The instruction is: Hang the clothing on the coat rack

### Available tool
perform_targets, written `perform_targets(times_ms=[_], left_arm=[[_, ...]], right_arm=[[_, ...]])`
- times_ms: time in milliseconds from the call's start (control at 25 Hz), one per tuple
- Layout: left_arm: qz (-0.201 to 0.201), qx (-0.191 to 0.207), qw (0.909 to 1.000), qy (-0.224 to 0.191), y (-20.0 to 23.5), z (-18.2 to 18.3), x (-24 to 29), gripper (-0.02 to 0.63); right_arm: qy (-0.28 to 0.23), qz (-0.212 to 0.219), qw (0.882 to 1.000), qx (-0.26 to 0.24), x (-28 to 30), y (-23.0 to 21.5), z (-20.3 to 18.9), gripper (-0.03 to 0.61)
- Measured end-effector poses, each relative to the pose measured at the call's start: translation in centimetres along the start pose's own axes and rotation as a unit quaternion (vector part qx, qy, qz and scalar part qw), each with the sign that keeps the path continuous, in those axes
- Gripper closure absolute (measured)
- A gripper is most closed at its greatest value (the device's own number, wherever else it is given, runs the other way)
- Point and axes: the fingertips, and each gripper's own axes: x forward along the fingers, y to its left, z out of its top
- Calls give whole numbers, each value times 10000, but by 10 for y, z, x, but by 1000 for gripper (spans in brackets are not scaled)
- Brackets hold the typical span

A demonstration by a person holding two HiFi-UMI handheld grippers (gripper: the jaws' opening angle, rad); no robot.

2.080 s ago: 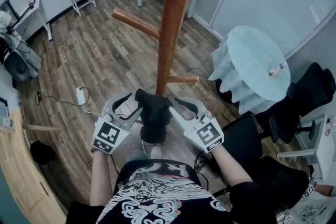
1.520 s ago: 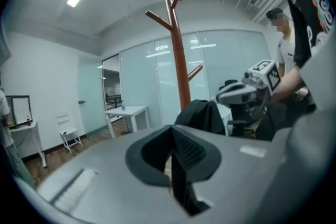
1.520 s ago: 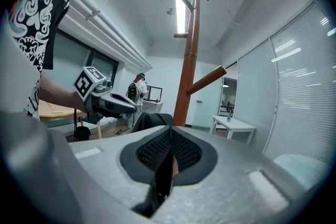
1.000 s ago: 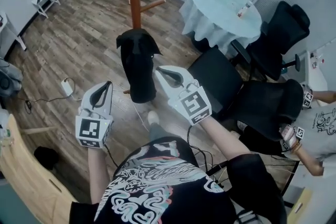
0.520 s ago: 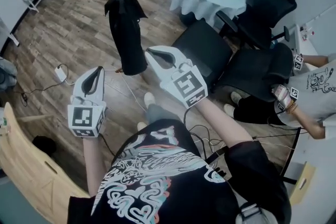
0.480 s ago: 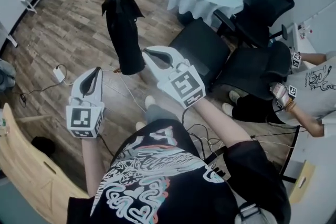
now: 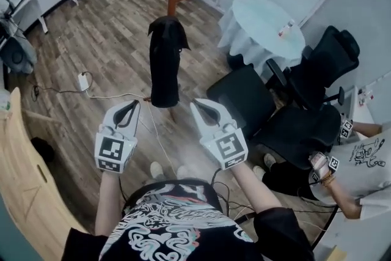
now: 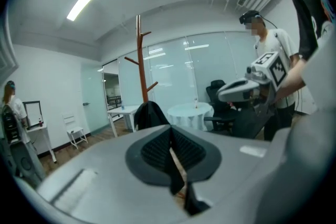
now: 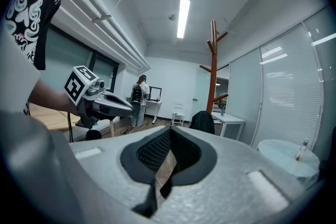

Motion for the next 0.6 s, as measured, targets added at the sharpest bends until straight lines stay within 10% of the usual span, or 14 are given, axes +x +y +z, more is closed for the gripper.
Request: perform_targets(times_ms=[600], left_arm=[[559, -65, 9982, -194, -39, 28, -2, 624]], right_arm=[[-226, 84, 9997, 90, -55, -26, -9, 579]])
